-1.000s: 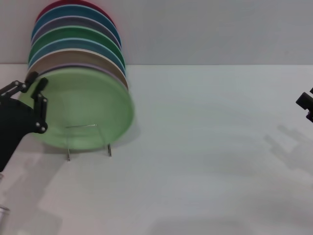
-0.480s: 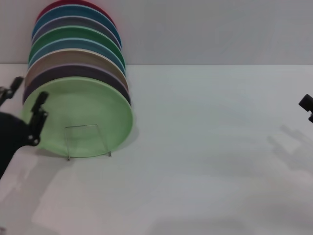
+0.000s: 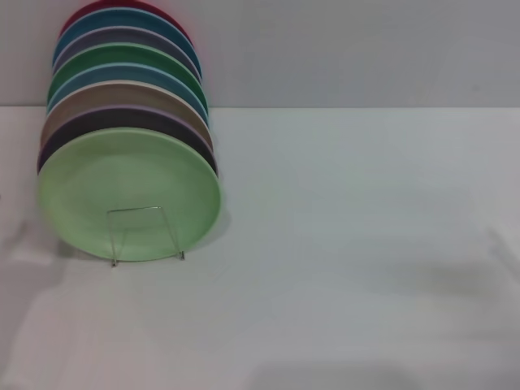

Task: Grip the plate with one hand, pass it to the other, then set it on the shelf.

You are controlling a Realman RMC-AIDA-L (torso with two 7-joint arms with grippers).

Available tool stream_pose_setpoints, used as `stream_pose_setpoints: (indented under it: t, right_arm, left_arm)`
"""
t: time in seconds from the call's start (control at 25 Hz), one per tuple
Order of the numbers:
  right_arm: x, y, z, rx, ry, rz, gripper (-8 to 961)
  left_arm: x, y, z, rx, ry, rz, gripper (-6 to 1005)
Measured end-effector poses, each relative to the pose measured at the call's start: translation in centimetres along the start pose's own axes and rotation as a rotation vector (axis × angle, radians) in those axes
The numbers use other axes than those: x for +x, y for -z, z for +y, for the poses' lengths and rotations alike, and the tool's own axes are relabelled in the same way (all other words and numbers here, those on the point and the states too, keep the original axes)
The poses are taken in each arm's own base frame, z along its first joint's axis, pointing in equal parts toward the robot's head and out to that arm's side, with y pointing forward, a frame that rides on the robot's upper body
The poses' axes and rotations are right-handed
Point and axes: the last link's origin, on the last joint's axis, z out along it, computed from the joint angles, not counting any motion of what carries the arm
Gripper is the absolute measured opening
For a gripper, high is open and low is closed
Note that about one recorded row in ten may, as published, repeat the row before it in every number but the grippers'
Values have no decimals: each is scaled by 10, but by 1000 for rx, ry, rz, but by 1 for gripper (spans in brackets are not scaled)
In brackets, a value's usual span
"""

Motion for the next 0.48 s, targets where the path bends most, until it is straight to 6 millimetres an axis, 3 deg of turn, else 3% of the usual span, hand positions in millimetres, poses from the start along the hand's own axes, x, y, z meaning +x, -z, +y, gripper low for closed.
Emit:
stream_pose_setpoints:
  t: [0.36,0.48]
  right_arm:
    - [7,12,-8,150,-11,-5,800]
    - [9,12,-8,165,-16,-7,815]
  left_arm:
    - [-13,5,-9,73,97,-92,844]
    - [-15,9,-9,75,95,-106,844]
